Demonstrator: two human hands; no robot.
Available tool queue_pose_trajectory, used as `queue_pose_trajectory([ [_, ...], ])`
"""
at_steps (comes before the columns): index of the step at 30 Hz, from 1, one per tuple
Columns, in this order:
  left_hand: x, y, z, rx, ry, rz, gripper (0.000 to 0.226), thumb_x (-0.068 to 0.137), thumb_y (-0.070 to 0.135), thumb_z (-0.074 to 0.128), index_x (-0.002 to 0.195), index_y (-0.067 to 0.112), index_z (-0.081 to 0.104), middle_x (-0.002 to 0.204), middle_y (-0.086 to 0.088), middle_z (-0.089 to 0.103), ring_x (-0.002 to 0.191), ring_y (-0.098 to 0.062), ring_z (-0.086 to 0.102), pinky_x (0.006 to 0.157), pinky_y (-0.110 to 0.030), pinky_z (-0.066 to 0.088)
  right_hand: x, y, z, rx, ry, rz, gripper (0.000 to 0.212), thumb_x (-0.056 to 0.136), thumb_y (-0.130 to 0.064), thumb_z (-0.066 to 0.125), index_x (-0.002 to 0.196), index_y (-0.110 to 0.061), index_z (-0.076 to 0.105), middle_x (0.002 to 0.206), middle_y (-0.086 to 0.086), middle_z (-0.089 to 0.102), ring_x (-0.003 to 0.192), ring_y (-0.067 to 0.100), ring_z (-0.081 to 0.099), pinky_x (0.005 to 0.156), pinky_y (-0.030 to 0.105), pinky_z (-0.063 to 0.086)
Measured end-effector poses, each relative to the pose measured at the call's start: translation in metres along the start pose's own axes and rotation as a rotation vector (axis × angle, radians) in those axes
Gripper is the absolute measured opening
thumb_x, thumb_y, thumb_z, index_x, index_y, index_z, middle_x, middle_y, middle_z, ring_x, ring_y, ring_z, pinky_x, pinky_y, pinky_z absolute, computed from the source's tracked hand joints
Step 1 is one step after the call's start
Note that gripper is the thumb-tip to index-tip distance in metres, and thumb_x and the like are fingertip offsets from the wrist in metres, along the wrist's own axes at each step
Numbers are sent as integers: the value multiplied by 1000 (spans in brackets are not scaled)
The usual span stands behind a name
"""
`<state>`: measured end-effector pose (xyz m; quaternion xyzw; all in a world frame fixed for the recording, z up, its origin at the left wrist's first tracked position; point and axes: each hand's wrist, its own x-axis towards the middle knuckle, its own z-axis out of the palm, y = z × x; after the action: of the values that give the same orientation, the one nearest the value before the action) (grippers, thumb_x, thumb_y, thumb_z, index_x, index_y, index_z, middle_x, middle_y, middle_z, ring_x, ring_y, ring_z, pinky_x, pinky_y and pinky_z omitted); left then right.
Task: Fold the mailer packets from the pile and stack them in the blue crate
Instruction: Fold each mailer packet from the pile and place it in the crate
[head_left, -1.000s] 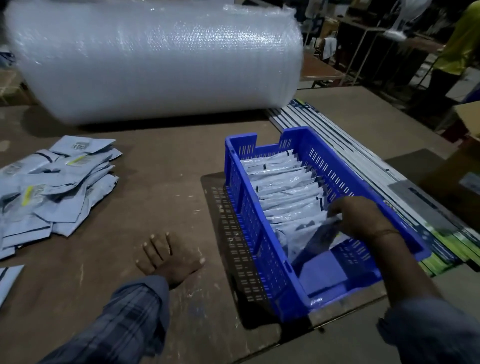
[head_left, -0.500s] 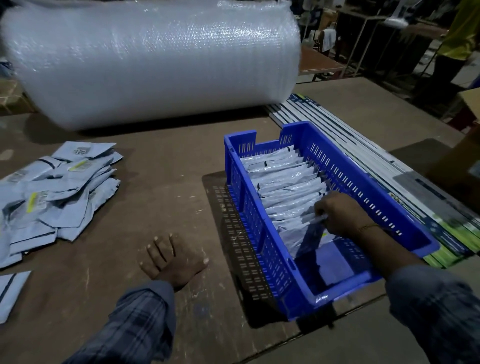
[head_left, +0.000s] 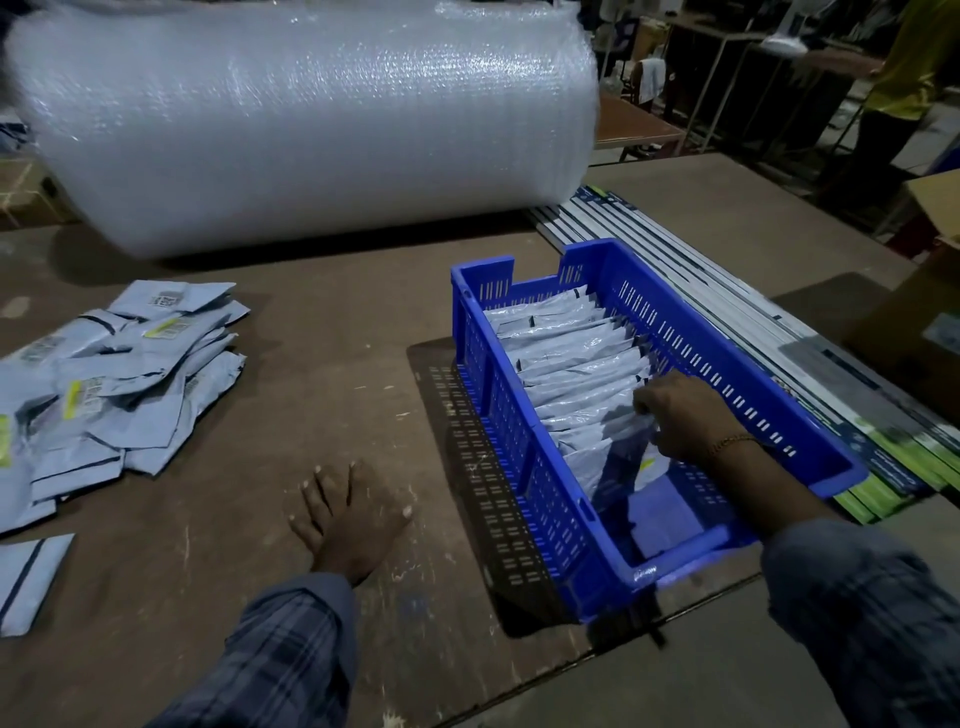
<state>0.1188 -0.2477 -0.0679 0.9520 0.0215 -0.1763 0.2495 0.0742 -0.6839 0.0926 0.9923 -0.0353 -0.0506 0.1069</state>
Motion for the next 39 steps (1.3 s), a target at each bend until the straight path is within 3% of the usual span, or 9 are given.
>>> queue_pose_trajectory([
  [4,-6,-58,0,67,101,175,82,100,77,35,168,34,22,178,-1,0,163,-25,-5,130,-56,6,-17,-15,-26,82,91,86,49,73,-26,91,118,-24,71,110,3,70,105,27,64,88,45,57],
  [7,-18,-100,-7,142,147,278,89,96,80,8,170,30,15,178,1,1,164,-22,-2,132,-50,11,-31,-53,-55,181,214,103,41,83,-36,85,118,-20,72,110,7,72,103,30,65,85,46,57],
  [11,-43,-139,-25,143,183,291,88,100,74,7,170,22,17,177,2,7,164,-24,8,131,-48,17,-43,-124,-92,240,361,61,33,92,-39,75,118,-20,72,107,3,72,101,25,65,88,45,55],
  [15,-71,-184,-50,84,317,253,69,105,54,26,163,18,40,170,-4,34,153,-29,38,118,-54,42,-45,-200,-118,301,407,-19,26,93,-39,69,110,-19,69,101,4,68,95,27,61,83,46,53],
  [19,-96,-244,-79,84,399,260,60,104,39,35,149,9,59,157,-10,54,142,-31,53,111,-49,47,-49,-288,-122,432,371,-106,26,94,-37,64,115,-22,69,112,0,68,105,24,61,88,47,53],
  [23,-118,-312,-101,100,395,224,71,109,54,20,139,8,66,150,-2,59,138,-22,55,118,-22,31,-51,-376,-103,502,323,-223,26,97,-39,66,120,-26,68,109,-5,67,103,18,59,89,39,53],
  [27,-133,-369,-113,131,497,106,58,107,38,32,138,5,68,137,-20,67,121,-42,66,104,-54,52,-52,-456,-84,530,182,-298,26,96,-35,66,120,-24,69,109,-2,68,102,22,61,88,41,53],
  [34,-131,-440,-141,162,547,223,50,109,29,36,138,5,68,141,-17,65,128,-36,63,108,-48,49,-48,-579,-53,568,6,-363,23,93,-33,63,110,-21,73,101,5,69,95,30,63,80,41,53],
  [39,-135,-439,-152,157,475,250,46,102,23,44,142,10,64,143,-12,63,132,-34,58,109,-46,48,-39,-662,-48,468,-81,-479,23,100,-24,56,117,-12,66,117,13,66,104,34,63,84,40,49],
])
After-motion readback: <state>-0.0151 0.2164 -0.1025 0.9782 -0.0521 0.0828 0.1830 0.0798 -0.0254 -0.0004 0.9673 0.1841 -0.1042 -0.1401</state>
